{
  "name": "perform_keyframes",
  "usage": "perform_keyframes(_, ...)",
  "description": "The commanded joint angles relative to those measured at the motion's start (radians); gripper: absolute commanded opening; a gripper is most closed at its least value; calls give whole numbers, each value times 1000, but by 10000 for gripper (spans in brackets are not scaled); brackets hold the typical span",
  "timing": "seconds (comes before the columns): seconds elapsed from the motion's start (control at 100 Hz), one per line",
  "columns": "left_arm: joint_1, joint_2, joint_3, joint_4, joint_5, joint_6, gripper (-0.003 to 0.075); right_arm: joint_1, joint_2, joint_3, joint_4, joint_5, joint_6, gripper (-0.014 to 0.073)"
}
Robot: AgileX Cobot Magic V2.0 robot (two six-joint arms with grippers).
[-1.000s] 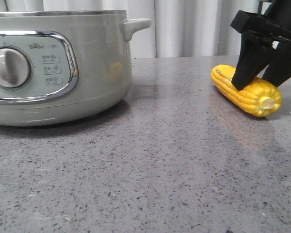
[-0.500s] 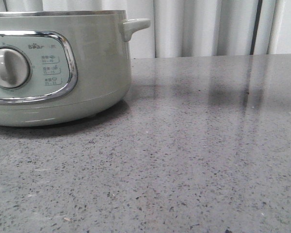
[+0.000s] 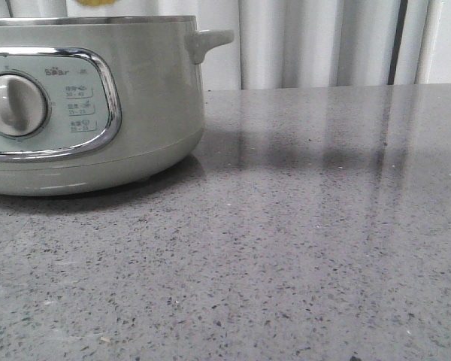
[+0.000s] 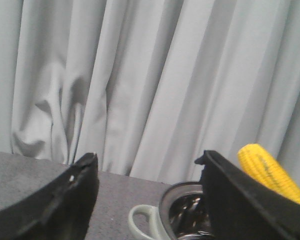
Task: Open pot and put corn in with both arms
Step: 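Carry the corn over the pot with the right gripper and release it inside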
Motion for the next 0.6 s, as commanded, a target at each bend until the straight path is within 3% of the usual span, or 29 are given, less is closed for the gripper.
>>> perform_keyframes(0.0, -25, 6, -32, -48, -15, -4, 420, -1, -29, -42, 27, -59, -10, 425)
perform_keyframes(0.1, -53, 5, -32, -48, 44, -4, 420, -5, -32, -44, 27, -45, -10, 579)
perform_keyframes(0.21, -76, -3, -34, 12, 82, -2, 420, -17, -73, -46, 25, 10, -10, 562)
perform_keyframes(0.35, -80, -79, -89, 290, 159, 0, 419, -25, -190, -46, -66, 131, -11, 388)
perform_keyframes(0.44, -94, -139, -132, 414, 245, 0, 398, -25, -299, -19, -146, 195, -11, 206)
perform_keyframes(0.54, -127, -185, -151, 394, 379, 0, 288, -25, -438, 50, -224, 231, -11, -36)
perform_keyframes(0.59, -137, -195, -151, 372, 451, 0, 206, -25, -517, 104, -251, 221, -11, -64)
